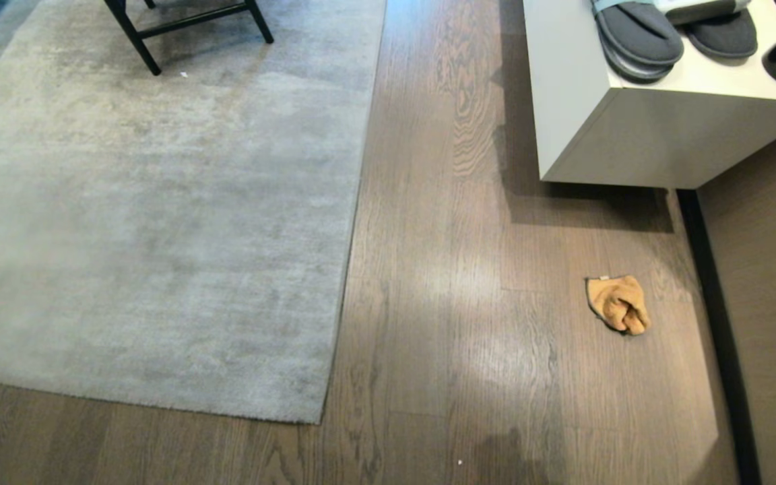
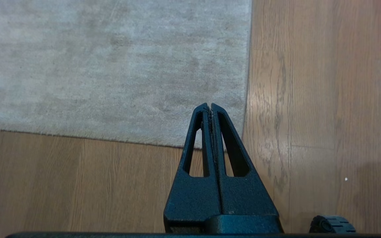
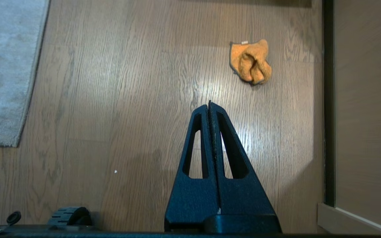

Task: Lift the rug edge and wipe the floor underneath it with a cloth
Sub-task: Pick up the rag

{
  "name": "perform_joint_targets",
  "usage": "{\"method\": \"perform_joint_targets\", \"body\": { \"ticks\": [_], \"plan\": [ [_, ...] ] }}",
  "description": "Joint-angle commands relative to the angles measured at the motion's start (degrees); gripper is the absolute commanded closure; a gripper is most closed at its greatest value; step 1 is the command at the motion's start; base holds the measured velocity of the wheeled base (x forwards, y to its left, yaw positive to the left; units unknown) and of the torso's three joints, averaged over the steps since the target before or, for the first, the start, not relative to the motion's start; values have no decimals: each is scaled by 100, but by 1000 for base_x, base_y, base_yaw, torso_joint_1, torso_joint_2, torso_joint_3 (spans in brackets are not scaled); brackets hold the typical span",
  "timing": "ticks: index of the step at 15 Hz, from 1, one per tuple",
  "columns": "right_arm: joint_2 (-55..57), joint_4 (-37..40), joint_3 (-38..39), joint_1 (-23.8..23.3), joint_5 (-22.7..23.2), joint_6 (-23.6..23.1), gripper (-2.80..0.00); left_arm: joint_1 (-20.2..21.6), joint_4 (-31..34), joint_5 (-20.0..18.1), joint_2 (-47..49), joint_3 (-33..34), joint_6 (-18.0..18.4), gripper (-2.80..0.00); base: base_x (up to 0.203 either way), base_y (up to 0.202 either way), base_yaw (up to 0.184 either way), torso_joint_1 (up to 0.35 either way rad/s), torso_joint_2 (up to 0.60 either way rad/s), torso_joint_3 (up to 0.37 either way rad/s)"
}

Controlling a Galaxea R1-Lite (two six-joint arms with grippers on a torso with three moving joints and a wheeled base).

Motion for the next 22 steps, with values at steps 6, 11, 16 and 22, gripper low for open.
{"method": "perform_joint_targets", "body": {
  "ticks": [6,11,16,22],
  "plan": [
    [0,2,0,1,-2,-2,0,0,-6,25,-2,9,2,0,0,0,0,3,3,-196],
    [0,2,0,1,-2,-2,0,0,-6,25,-2,1,2,0,0,0,0,4,3,-199],
    [0,2,0,1,-2,-2,0,0,-6,31,-2,1,-7,0,0,0,0,3,3,-199],
    [0,2,0,1,-2,-2,0,0,-6,25,-2,1,-7,0,0,0,0,3,2,-198]
  ]
}}
